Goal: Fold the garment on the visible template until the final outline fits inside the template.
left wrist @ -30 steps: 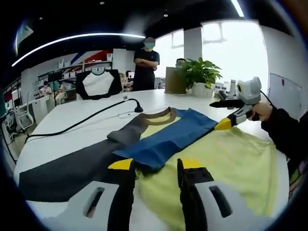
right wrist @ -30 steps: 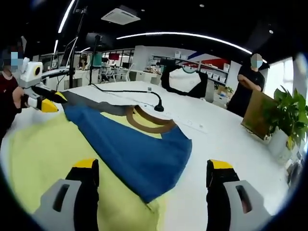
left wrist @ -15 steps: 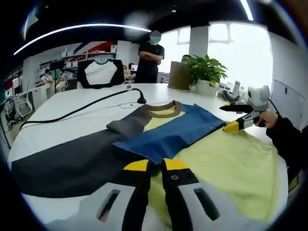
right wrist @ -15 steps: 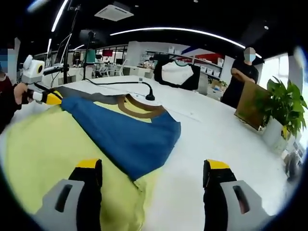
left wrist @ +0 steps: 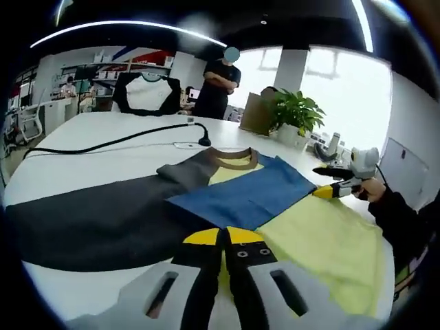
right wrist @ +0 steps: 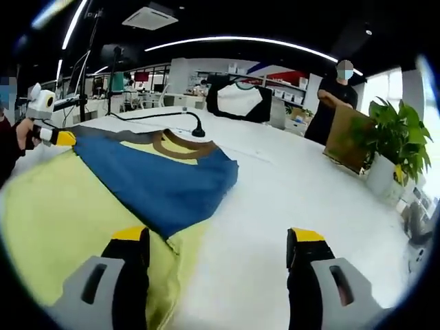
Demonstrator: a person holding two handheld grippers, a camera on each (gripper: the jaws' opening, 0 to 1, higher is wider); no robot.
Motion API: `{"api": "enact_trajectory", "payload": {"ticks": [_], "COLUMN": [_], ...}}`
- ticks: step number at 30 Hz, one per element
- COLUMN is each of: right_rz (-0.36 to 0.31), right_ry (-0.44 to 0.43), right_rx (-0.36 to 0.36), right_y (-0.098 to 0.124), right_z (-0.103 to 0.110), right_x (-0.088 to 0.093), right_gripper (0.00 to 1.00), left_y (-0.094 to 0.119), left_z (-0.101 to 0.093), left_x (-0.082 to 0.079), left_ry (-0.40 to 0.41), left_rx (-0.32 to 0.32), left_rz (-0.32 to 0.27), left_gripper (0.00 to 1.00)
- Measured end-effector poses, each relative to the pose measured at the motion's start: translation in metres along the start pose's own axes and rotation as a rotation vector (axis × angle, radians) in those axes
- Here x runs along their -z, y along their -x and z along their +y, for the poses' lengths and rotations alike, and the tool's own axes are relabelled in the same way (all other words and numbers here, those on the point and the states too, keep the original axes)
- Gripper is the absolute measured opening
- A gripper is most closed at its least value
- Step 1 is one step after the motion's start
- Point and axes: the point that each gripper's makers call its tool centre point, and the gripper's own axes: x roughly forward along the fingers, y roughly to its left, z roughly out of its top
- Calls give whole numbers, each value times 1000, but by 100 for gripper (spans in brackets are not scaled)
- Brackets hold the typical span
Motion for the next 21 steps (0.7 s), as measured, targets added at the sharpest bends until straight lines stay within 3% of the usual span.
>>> {"api": "enact_trajectory", "payload": {"ticks": [12,21], "right_rz": [0,-27], "right_ry": [-17,-31], "right_rx": [39,17], "right_y": [2,2], "right_z": [-16,-12], "right_x": [5,1], "right_gripper": [84,87], "left_y": [-3,-2], "left_z": [6,5], "left_x": [6,5], "left_ry": [11,-32], "left_rx": [-3,-21], "left_rz": [23,16], "left_gripper": [2,4]}}
